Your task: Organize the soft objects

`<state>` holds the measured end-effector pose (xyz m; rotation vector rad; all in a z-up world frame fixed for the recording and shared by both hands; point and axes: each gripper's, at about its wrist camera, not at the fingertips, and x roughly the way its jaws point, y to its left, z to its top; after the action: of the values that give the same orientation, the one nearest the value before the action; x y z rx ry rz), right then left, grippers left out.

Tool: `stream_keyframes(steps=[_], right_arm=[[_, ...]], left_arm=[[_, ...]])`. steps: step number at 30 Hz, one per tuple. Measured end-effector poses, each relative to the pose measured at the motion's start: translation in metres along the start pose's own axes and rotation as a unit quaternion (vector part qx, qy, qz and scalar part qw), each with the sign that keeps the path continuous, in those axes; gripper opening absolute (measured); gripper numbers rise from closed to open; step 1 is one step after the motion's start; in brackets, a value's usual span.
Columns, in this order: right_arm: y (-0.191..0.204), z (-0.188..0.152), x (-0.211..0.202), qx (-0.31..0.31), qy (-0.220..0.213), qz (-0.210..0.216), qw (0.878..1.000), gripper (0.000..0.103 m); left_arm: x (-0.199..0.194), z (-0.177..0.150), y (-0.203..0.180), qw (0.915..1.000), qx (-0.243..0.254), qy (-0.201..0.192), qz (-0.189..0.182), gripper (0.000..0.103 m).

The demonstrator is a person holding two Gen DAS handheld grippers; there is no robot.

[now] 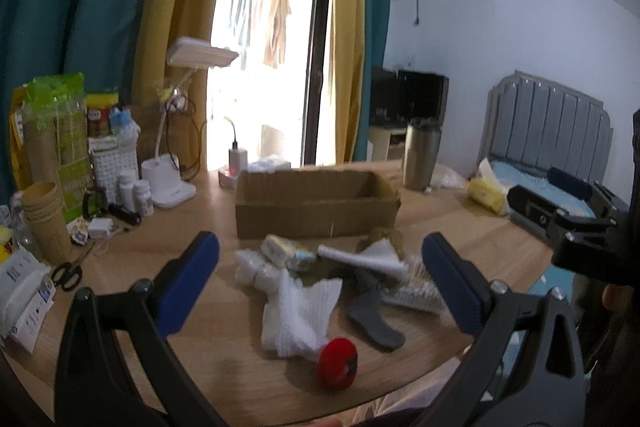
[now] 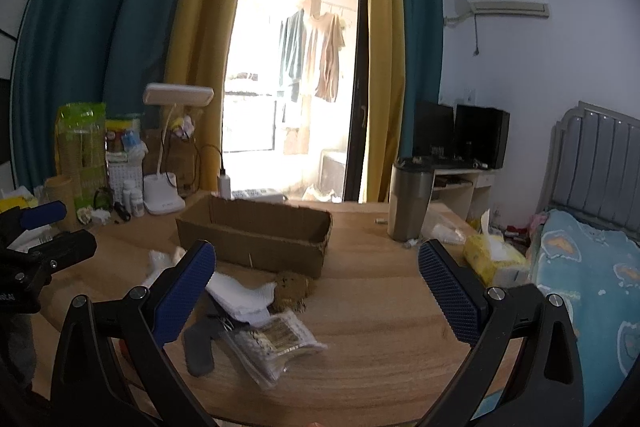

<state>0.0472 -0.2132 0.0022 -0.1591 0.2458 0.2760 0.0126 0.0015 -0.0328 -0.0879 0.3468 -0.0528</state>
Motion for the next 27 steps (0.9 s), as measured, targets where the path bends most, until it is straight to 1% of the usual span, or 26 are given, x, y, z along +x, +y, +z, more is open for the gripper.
stream_keyframes(steps=[4, 8, 10, 16, 17, 19, 21, 25, 27], right_arm=[[-0.003, -0.013, 0.010, 0.001, 0.020, 0.003, 1.000, 0.103], [-0.004, -0.028, 0.022, 0.002, 0.042, 0.009, 0.999, 0.103], [-0.004, -0.034, 0.026, 0.002, 0.050, 0.013, 0.999, 0.103], [-0.003, -0.052, 0.041, 0.003, 0.081, 0.022, 0.996, 0.103], [-0.002, -0.054, 0.044, 0.003, 0.085, 0.023, 0.996, 0.103], [0.000, -0.057, 0.047, 0.004, 0.089, 0.026, 0.996, 0.103], [-0.001, -0.060, 0.049, 0.006, 0.091, 0.028, 0.995, 0.103], [-0.001, -0.066, 0.053, 0.008, 0.098, 0.032, 0.995, 0.103], [-0.001, -0.069, 0.055, 0.009, 0.103, 0.034, 0.994, 0.103]], left_arm=[[0.013, -0.017, 0.000, 0.9992, 0.007, 0.039, -0.002, 0.102], [0.026, -0.034, 0.001, 0.9967, 0.002, 0.081, -0.002, 0.102], [0.029, -0.040, -0.001, 0.9955, 0.004, 0.094, -0.003, 0.102], [0.041, -0.065, -0.010, 0.9908, 0.013, 0.133, -0.021, 0.100], [0.043, -0.068, -0.009, 0.9900, 0.012, 0.139, -0.025, 0.095], [0.047, -0.074, -0.010, 0.9876, 0.009, 0.154, -0.030, 0.087], [0.049, -0.076, -0.009, 0.9864, 0.008, 0.161, -0.031, 0.085], [0.054, -0.081, -0.010, 0.9830, 0.007, 0.180, -0.035, 0.071], [0.056, -0.084, -0.009, 0.9818, 0.006, 0.186, -0.036, 0.068]])
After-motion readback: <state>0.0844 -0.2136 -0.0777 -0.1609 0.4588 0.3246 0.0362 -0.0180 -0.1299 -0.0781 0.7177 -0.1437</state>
